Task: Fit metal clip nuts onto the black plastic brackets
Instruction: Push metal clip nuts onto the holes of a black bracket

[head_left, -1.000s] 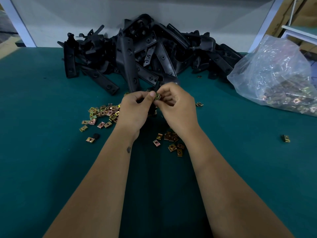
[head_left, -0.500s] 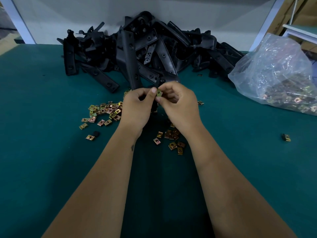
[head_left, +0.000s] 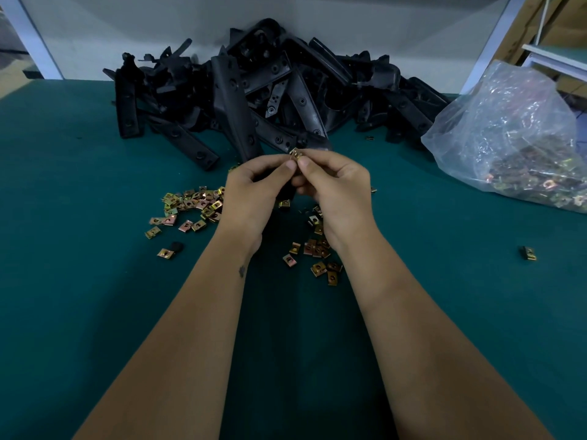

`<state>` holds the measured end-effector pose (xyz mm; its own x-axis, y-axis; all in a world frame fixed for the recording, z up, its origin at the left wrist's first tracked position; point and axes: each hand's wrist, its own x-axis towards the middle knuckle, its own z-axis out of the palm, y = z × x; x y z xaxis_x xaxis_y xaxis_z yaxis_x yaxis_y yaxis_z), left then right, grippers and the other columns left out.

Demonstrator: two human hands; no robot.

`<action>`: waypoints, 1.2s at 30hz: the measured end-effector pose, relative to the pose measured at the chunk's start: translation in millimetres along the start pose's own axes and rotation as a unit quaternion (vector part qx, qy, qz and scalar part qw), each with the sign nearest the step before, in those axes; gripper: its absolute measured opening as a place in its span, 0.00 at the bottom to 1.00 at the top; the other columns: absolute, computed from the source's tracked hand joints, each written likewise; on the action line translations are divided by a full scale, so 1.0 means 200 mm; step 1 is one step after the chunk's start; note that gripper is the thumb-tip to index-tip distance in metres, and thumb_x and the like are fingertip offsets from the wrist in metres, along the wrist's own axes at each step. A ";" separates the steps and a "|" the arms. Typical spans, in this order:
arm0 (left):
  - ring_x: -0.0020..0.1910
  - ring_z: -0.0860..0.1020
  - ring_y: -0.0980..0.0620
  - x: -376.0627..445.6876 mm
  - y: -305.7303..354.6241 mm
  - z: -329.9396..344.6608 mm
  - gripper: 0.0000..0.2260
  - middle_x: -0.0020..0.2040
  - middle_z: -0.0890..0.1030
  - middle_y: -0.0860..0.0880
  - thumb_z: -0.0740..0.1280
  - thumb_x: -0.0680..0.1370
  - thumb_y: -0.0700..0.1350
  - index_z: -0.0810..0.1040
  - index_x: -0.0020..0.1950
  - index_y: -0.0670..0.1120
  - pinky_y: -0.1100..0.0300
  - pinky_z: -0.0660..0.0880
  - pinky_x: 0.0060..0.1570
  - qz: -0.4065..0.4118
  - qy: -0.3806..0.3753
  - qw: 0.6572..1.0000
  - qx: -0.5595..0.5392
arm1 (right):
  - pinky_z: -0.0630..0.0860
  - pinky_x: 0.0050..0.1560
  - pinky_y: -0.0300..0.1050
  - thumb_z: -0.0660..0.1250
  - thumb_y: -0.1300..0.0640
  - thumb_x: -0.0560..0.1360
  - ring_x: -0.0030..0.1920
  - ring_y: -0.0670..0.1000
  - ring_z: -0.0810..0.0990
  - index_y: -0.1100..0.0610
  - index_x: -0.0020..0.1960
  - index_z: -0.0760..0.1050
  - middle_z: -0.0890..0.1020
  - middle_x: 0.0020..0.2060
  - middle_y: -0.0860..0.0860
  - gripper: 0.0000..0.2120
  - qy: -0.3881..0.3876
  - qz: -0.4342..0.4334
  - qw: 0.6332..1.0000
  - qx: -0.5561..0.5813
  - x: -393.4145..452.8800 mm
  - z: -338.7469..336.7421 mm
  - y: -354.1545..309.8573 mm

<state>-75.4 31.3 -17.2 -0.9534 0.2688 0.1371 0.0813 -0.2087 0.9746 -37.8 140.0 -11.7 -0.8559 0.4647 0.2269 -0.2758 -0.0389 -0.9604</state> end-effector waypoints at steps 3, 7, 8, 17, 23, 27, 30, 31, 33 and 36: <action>0.50 0.82 0.49 0.00 0.00 0.00 0.05 0.49 0.85 0.45 0.68 0.79 0.38 0.84 0.51 0.45 0.54 0.80 0.54 0.011 0.012 1.000 -0.002 | 0.76 0.39 0.37 0.68 0.66 0.76 0.36 0.44 0.81 0.56 0.48 0.84 0.85 0.38 0.50 0.08 0.000 -0.004 1.000 -0.017 -0.01 0.00 0.00; 0.46 0.83 0.52 -0.01 0.00 0.00 0.04 0.45 0.85 0.47 0.69 0.78 0.40 0.84 0.48 0.45 0.57 0.79 0.50 0.004 0.016 1.000 0.011 | 0.76 0.39 0.35 0.68 0.65 0.77 0.36 0.41 0.80 0.55 0.47 0.84 0.84 0.38 0.48 0.08 0.019 -0.028 0.995 -0.092 -0.01 0.00 -0.01; 0.46 0.83 0.52 0.00 0.00 0.00 0.04 0.44 0.85 0.47 0.70 0.78 0.41 0.85 0.47 0.45 0.57 0.79 0.50 0.008 0.015 1.000 0.022 | 0.77 0.40 0.35 0.68 0.65 0.77 0.37 0.41 0.81 0.55 0.47 0.84 0.84 0.38 0.48 0.07 0.023 -0.034 0.993 -0.110 -0.01 0.01 -0.01; 0.54 0.79 0.43 0.02 -0.01 -0.01 0.05 0.49 0.82 0.42 0.69 0.79 0.42 0.83 0.44 0.47 0.51 0.78 0.56 0.043 0.020 0.991 0.128 | 0.78 0.41 0.40 0.61 0.62 0.81 0.44 0.49 0.81 0.58 0.50 0.77 0.82 0.45 0.55 0.06 0.034 -0.002 0.989 -0.141 -0.02 0.06 0.02; 0.52 0.79 0.48 0.02 -0.02 0.01 0.05 0.55 0.79 0.40 0.69 0.79 0.43 0.83 0.44 0.48 0.68 0.77 0.42 0.051 0.041 0.988 0.142 | 0.80 0.55 0.53 0.59 0.62 0.82 0.51 0.54 0.81 0.60 0.53 0.75 0.82 0.49 0.57 0.07 0.011 0.015 0.989 -0.149 -0.02 0.07 0.02; 0.60 0.77 0.43 0.01 -0.03 0.02 0.06 0.50 0.83 0.44 0.68 0.79 0.45 0.83 0.43 0.50 0.43 0.72 0.66 0.035 0.061 0.990 0.123 | 0.69 0.39 0.26 0.57 0.60 0.83 0.40 0.40 0.73 0.58 0.52 0.72 0.74 0.40 0.43 0.06 -0.017 -0.065 0.962 -0.266 -0.01 0.07 0.02; 0.62 0.76 0.42 0.01 -0.04 0.02 0.07 0.47 0.84 0.47 0.68 0.79 0.47 0.82 0.42 0.52 0.39 0.67 0.69 0.040 0.069 0.988 0.136 | 0.67 0.36 0.27 0.55 0.60 0.83 0.38 0.40 0.71 0.59 0.53 0.71 0.71 0.38 0.42 0.06 -0.030 -0.091 0.941 -0.325 0.00 0.06 0.04; 0.62 0.76 0.43 0.01 -0.04 0.02 0.07 0.47 0.84 0.48 0.68 0.79 0.47 0.82 0.42 0.52 0.40 0.68 0.68 0.041 0.072 0.987 0.138 | 0.68 0.37 0.27 0.55 0.60 0.83 0.38 0.40 0.71 0.58 0.53 0.70 0.72 0.38 0.42 0.06 -0.034 -0.095 0.940 -0.326 0.00 0.06 0.04; 0.56 0.79 0.51 0.02 -0.03 0.01 0.07 0.45 0.84 0.50 0.68 0.80 0.47 0.83 0.43 0.51 0.48 0.74 0.64 0.039 0.095 0.988 0.117 | 0.69 0.38 0.31 0.55 0.61 0.83 0.39 0.42 0.73 0.58 0.54 0.72 0.75 0.40 0.45 0.07 -0.033 -0.101 0.941 -0.321 -0.01 0.04 0.04; 0.37 0.77 0.63 0.05 -0.02 -0.04 0.08 0.34 0.81 0.59 0.70 0.78 0.50 0.82 0.40 0.51 0.67 0.75 0.43 0.027 0.160 0.984 0.067 | 0.72 0.44 0.43 0.54 0.62 0.83 0.45 0.48 0.77 0.56 0.63 0.73 0.79 0.45 0.49 0.13 -0.004 -0.084 0.934 -0.347 -0.01 -0.01 0.05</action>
<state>-87.4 27.3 -21.3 -0.9875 -0.0531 0.1485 0.1526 -0.0822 0.9849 -38.9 140.3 -21.3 -0.8304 0.4060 0.3815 -0.0585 0.6175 -0.7844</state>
